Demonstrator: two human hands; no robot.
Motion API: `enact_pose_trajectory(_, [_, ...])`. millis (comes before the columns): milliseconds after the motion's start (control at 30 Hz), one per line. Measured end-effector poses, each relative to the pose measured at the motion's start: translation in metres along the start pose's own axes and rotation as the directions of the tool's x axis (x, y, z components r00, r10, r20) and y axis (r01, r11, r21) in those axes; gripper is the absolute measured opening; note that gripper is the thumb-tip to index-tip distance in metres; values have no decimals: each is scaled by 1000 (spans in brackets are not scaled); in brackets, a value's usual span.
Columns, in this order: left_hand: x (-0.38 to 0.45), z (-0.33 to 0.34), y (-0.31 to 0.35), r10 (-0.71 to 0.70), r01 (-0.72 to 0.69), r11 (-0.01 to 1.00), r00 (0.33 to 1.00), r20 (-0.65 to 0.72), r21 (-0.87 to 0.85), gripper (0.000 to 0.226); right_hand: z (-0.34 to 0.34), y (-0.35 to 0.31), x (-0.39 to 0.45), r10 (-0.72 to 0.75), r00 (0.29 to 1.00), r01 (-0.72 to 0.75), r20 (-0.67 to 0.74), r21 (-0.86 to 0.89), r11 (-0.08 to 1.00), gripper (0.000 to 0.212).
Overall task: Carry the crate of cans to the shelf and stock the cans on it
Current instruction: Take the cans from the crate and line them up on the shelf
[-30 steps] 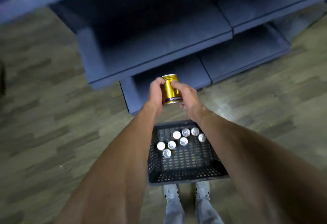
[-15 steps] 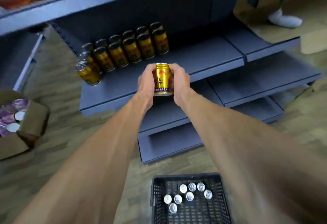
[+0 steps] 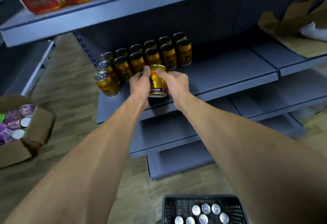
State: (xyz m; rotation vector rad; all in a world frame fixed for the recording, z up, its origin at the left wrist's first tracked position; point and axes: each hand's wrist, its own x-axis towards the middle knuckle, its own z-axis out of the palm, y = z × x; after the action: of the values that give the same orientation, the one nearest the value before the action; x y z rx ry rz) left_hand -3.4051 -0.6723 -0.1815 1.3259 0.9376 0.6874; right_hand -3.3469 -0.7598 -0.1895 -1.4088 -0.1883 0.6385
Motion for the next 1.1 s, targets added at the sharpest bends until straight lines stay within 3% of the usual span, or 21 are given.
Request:
enact_pose_trajectory(133, [21, -18, 4, -43, 44, 999, 999, 23, -11, 27, 24, 3, 14, 10, 999, -11, -47, -3, 1000, 31])
enact_pose_trajectory(267, [28, -32, 5, -90, 87, 996, 991, 98, 38, 18, 35, 5, 21, 101, 990, -82, -103, 168, 982, 8])
enact_pose_trajectory(400, [29, -41, -3, -67, 34, 984, 981, 182, 178, 21, 41, 17, 20, 144, 983, -123, -112, 176, 977, 29])
enact_pose_trajectory(533, [38, -49, -18, 54, -69, 978, 995, 81, 197, 18, 50, 18, 20, 29, 998, -29, -56, -1, 1000, 27])
enact_pose_trajectory(667, [47, -54, -23, 158, -150, 967, 987, -20, 205, 27, 68, 14, 27, -95, 995, 99, 28, -311, 945, 35])
enact_pose_trajectory(767, [52, -56, -24, 237, -219, 944, 970, -47, 245, 29, 76, 24, 34, -101, 994, 107, 36, -334, 936, 50])
enact_pose_trajectory(833, [53, -60, -26, 273, -251, 917, 962, -27, 311, 28, 80, 27, 31, -116, 993, 121, 35, -328, 937, 49])
enact_pose_trajectory(933, [47, -77, -34, 385, -334, 797, 923, 2, 503, 26, 87, 28, 26, -134, 990, 143, 49, -326, 934, 45])
enact_pose_trajectory(1000, [39, -93, -40, 462, -288, 685, 882, -93, 669, 20, 90, 33, 24, -157, 984, 178, 89, -343, 922, 47])
enact_pose_trajectory(1033, [36, -100, -43, 464, -209, 692, 862, -204, 691, 16, 90, 37, 24, -168, 980, 197, 112, -357, 913, 48])
enact_pose_trajectory(1100, [33, -114, -43, 364, -49, 821, 813, -455, 569, 25, 90, 43, 24, -179, 974, 219, 139, -377, 900, 48])
